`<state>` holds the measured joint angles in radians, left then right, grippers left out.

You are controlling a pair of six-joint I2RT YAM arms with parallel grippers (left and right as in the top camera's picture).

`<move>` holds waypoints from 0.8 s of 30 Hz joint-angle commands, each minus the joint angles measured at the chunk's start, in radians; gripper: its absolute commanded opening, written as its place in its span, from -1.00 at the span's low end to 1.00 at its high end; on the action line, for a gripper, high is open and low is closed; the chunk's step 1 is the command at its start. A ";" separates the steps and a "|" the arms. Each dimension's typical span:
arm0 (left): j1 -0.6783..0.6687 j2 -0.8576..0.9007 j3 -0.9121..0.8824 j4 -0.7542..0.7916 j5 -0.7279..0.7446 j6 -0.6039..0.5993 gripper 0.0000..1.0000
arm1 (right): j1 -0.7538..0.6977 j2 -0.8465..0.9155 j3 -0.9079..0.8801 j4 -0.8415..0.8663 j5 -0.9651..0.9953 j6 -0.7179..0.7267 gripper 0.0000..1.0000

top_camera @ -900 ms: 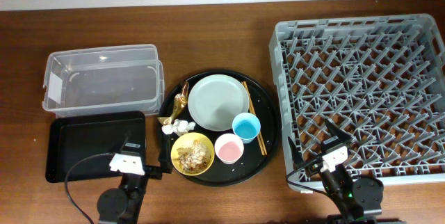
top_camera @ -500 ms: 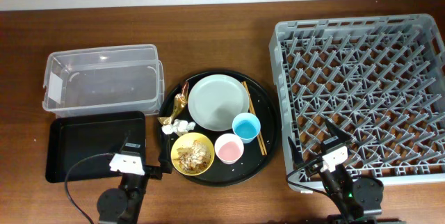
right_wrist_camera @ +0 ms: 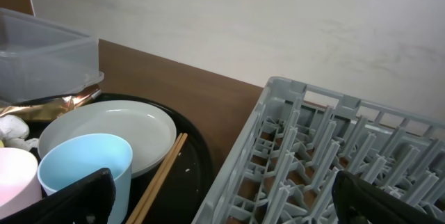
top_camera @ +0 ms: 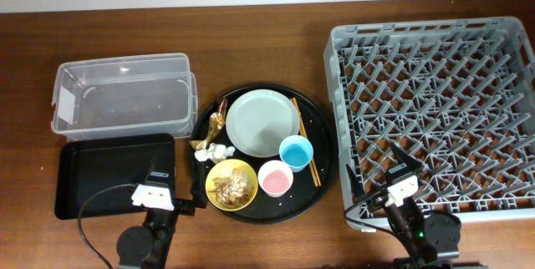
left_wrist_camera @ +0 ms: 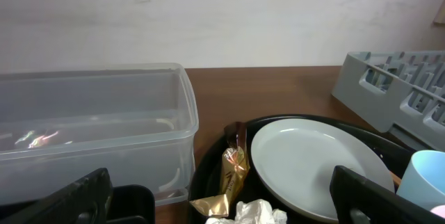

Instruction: Sort waste into correct bins and load items into the dishwasher rack

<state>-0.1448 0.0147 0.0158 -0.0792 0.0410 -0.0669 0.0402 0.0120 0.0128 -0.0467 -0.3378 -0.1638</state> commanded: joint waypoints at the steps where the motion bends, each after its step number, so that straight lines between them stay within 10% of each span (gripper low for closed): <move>1: -0.003 -0.010 -0.007 0.002 0.001 0.015 0.99 | 0.005 -0.005 -0.007 -0.001 0.009 0.000 0.96; 11: -0.003 -0.002 0.117 0.120 0.232 -0.052 0.99 | 0.005 -0.005 0.114 -0.019 -0.259 0.117 0.96; 24: -0.003 0.932 1.371 -1.002 0.278 -0.052 0.99 | 0.005 0.668 1.109 -1.068 -0.212 0.117 0.96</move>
<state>-0.1448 0.8314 1.2320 -0.9951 0.2943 -0.1169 0.0402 0.5896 1.0317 -1.0645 -0.5438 -0.0521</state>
